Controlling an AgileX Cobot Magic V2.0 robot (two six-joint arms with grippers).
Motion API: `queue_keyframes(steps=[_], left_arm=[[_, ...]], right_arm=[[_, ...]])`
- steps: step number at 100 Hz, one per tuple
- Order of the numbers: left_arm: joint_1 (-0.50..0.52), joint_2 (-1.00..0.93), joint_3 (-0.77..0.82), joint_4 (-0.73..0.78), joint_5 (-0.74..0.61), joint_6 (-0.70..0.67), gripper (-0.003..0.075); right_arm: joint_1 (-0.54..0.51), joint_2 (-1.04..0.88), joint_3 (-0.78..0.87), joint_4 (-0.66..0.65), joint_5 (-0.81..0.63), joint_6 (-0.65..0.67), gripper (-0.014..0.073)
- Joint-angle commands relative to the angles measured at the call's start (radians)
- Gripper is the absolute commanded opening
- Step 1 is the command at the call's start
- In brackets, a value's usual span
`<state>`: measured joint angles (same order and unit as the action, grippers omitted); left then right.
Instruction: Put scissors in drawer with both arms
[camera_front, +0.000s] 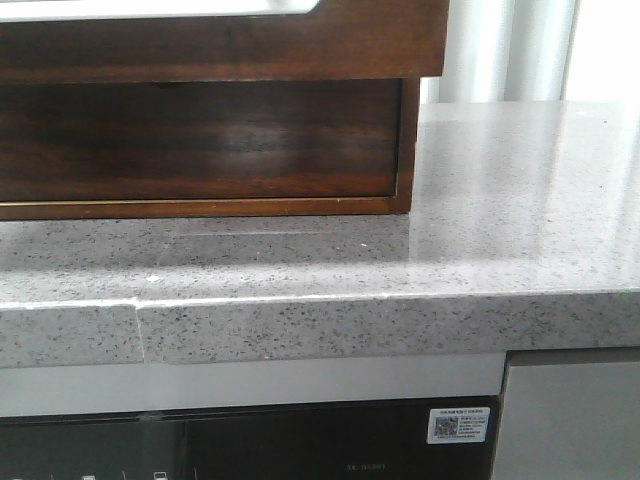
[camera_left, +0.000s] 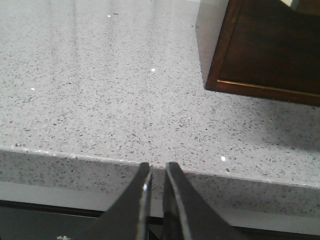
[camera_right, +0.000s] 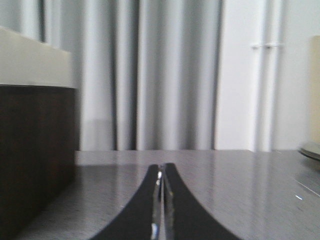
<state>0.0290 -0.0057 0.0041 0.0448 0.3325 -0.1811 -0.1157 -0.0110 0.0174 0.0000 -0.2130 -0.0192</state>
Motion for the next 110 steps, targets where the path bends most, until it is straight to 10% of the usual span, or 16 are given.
queue_keyframes(steps=[1, 35, 110], left_arm=[[0.004, -0.034, 0.016, 0.003, -0.046, -0.009, 0.0004], [0.004, -0.034, 0.016, 0.003, -0.046, -0.009, 0.0003], [0.004, -0.034, 0.016, 0.003, -0.046, -0.009, 0.0003]], right_arm=[[-0.067, -0.018, 0.011, -0.011, 0.024, 0.013, -0.0106], [-0.110, -0.018, 0.011, -0.028, 0.501, 0.009, -0.0106], [-0.110, -0.018, 0.011, -0.028, 0.509, 0.001, -0.0106]])
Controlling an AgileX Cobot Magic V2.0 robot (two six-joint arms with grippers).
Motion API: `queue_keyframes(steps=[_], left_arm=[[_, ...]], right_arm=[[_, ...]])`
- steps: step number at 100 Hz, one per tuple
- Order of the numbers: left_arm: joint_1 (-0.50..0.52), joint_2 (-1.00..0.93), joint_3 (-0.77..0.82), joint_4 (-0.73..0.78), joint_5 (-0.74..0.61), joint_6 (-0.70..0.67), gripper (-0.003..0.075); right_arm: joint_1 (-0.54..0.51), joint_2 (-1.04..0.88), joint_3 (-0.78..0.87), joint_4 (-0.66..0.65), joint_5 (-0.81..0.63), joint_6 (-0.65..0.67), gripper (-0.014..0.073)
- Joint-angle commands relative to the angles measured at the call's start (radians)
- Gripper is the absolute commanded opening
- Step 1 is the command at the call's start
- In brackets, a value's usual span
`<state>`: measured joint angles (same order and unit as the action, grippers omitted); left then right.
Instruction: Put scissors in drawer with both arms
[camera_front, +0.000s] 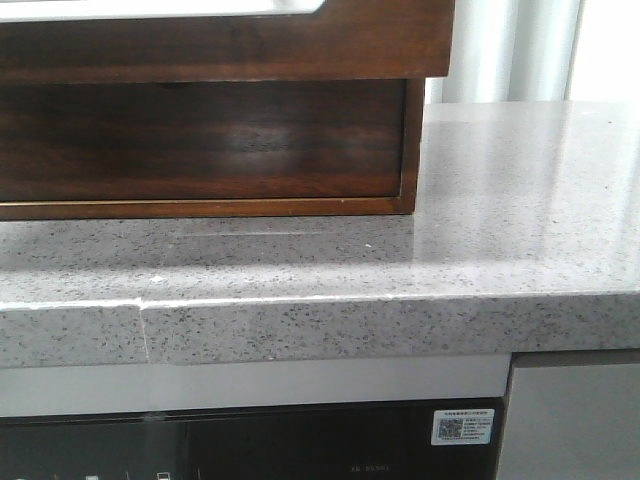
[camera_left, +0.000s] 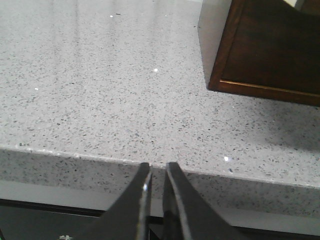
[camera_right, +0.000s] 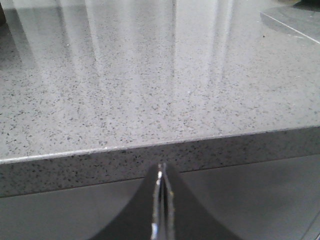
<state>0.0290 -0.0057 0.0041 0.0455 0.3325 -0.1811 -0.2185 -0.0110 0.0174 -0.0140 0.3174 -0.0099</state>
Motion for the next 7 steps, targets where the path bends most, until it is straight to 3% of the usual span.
queue_keyframes(steps=[1, 7], left_arm=[[0.004, -0.034, 0.016, 0.002, -0.046, -0.009, 0.0003], [0.004, -0.034, 0.016, 0.002, -0.046, -0.009, 0.0003]], right_arm=[[-0.008, -0.018, 0.011, -0.014, -0.022, -0.008, -0.0106], [-0.008, -0.018, 0.011, -0.014, -0.022, -0.008, -0.0106]])
